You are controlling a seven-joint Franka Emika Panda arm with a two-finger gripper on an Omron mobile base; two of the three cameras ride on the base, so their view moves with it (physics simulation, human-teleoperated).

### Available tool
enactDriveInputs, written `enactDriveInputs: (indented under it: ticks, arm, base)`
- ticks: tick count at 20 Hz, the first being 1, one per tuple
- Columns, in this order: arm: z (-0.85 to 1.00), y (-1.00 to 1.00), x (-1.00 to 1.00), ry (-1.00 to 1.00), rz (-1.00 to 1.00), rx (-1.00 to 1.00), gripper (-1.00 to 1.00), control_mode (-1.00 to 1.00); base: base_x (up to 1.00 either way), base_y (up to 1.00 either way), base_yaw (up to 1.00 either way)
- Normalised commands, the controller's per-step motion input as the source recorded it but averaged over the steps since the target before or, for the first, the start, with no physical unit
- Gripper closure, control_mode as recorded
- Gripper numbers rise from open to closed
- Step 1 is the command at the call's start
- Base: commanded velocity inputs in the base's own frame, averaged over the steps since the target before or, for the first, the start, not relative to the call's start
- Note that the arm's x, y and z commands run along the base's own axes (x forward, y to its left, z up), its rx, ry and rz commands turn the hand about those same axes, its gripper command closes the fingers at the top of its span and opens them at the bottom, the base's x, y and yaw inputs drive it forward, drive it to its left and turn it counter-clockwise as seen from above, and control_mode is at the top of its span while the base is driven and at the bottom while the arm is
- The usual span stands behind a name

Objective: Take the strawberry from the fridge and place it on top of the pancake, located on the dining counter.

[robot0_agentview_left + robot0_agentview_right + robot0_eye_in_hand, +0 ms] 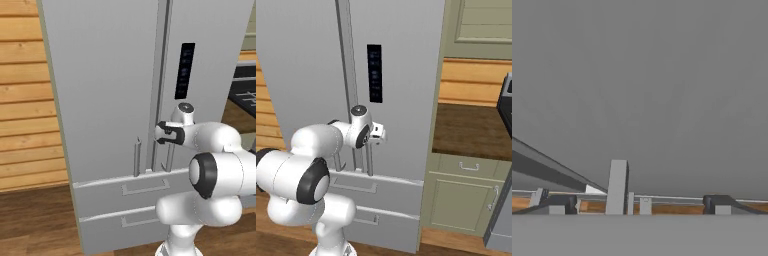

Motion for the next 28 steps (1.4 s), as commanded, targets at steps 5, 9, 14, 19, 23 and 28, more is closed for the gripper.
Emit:
enactDriveInputs:
  ticks: [5, 9, 14, 19, 23, 28]
  arm:
    - [-0.06, 0.0, 0.0, -0.01, 0.01, 0.0, 1.0, -1.0]
    - [-0.05, 0.0, 0.0, -0.03, 0.0, 0.0, 1.0, -1.0]
    - [-0.19, -0.25, -0.46, -0.04, 0.0, 0.01, 1.0, -1.0]
    - [-0.28, -0.56, -0.81, -0.09, 0.02, 0.02, 1.0, -1.0]
    - [-0.18, -0.92, -0.86, -0.05, 0.13, 0.12, 1.0, -1.0]
    - [-0.15, -0.99, -0.86, -0.07, 0.22, 0.14, 1.0, -1.0]
  base:
    - [0.0, 0.0, 0.0]
    - [0.0, 0.0, 0.0]
    - [0.0, 0.0, 0.0]
    - [0.0, 0.0, 0.0]
    - [0.0, 0.0, 0.0]
    - [0.0, 0.0, 0.0]
